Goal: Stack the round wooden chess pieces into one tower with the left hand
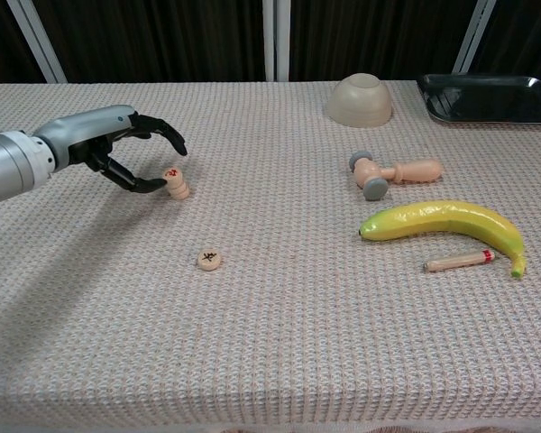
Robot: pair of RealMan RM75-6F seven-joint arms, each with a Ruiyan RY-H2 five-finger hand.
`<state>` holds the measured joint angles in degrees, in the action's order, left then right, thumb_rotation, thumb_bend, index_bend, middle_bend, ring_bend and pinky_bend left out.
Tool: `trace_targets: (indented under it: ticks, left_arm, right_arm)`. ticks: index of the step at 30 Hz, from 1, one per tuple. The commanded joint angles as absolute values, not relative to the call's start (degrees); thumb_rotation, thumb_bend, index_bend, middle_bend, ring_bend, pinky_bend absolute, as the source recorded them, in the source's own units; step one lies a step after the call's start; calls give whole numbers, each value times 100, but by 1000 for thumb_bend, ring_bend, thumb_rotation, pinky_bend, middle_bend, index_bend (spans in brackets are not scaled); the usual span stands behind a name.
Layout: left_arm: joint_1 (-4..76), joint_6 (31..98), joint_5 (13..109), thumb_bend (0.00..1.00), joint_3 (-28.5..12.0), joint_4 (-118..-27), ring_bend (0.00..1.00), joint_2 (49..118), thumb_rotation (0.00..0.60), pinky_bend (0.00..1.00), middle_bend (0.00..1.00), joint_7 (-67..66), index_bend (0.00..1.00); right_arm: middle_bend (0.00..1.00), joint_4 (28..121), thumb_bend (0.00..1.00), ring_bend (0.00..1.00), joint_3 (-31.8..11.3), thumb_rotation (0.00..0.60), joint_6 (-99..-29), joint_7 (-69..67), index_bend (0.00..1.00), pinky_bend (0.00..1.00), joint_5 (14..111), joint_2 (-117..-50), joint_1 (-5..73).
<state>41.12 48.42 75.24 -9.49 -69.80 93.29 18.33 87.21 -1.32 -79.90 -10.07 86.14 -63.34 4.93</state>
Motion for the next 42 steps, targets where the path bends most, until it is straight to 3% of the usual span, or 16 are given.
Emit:
trace_targets:
  ticks: [1, 13, 42]
  left_arm:
    - [4146, 4842, 7522, 312, -973, -6965, 0, 9369, 600, 0, 118, 1830, 272]
    - [3961, 5385, 7473, 309, -1027, -7387, 0, 9258, 600, 0, 118, 1322, 273]
    - [4096, 4985, 7225, 306, -1090, -6844, 0, 9618, 600, 0, 117, 1461, 270]
  right_arm:
    - [0, 8735, 3, 0, -130, 600, -7994, -996, 0, 0, 8624, -6332, 495]
    - [0, 8674, 3, 0, -136, 600, -7932, -1004, 0, 0, 8578, -6362, 513]
    - [0, 8661, 3, 0, -145, 600, -7936, -1011, 0, 0, 8554, -6357, 509]
